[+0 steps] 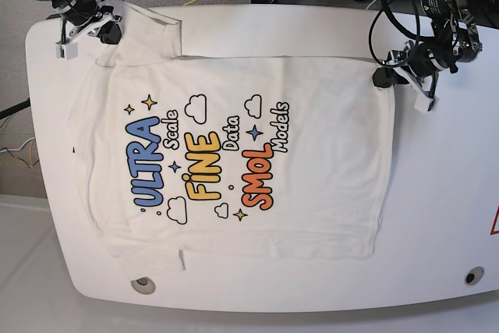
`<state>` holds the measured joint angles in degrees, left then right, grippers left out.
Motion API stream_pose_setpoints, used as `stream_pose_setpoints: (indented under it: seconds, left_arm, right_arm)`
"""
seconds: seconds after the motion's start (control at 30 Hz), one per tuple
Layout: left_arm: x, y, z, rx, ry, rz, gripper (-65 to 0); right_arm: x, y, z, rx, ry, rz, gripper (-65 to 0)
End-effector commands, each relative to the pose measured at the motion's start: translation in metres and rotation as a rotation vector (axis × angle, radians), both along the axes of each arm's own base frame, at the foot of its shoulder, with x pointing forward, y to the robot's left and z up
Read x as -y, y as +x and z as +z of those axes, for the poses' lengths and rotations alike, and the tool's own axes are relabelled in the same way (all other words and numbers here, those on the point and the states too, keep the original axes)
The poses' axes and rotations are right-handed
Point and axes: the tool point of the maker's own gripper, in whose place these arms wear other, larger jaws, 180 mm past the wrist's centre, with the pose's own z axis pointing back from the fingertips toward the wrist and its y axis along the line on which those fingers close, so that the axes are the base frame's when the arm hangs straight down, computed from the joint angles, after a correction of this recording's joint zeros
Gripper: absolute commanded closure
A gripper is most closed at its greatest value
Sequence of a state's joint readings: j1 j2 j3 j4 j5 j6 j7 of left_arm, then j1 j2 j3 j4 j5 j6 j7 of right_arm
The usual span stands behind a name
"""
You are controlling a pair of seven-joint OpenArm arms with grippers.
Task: Fold the T-shirt properly
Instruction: 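Pull the shirt with both grippers toward the robot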
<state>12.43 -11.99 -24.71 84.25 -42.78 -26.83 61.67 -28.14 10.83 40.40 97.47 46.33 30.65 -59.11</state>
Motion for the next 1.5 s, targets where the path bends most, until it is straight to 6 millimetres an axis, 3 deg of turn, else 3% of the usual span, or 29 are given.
stream_pose_setpoints:
  seconds: [0.0, 0.3, 0.63, 1.0, 1.47]
  left_arm:
    - [-0.017, -0.042, -0.026, -0.197, 0.113, -0.046, -3.1]
    - [-0.017, -0.053, -0.027, -0.220, 0.119, -0.055, -3.1]
    - [-0.008, -0.054, -0.011, -0.173, 0.146, -0.087, -3.1]
    - [-0.017, -0.031, 0.009, -0.109, 0.177, -0.070, -3.1]
    - [-0.027, -0.011, 0.021, -0.058, 0.189, -0.041, -3.1]
  right_arm:
    - [0.002, 0.001, 0.009, 0.032, -0.019, 0.030, 0.0]
    - [0.001, -0.009, 0.005, 0.010, -0.018, 0.038, 0.0]
    - [0.001, -0.019, 0.003, -0.013, -0.019, 0.040, 0.0]
    - [-0.010, 0.014, 0.051, 0.136, -0.109, 0.126, 0.0]
    - [-0.011, 0.027, 0.060, 0.179, -0.118, 0.131, 0.0]
